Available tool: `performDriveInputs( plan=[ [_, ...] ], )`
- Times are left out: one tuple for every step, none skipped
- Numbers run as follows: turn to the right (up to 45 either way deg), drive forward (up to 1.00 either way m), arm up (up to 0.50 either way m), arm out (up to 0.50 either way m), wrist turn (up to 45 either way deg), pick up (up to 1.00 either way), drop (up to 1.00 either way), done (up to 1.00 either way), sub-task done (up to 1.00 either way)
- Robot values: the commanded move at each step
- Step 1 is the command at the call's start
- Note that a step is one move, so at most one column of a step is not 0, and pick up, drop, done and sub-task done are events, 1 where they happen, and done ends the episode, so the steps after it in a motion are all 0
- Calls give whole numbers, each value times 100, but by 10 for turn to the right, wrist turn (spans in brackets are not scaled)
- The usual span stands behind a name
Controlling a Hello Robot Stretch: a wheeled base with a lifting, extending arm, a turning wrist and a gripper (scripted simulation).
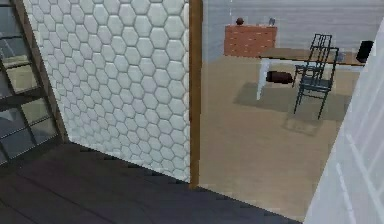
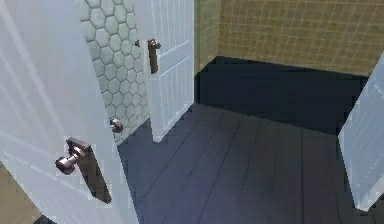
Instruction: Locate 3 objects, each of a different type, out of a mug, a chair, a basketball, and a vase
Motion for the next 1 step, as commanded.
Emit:
performDriveInputs(
  plan=[
    [90,0,0,0,0,0,0,0,0]
  ],
)
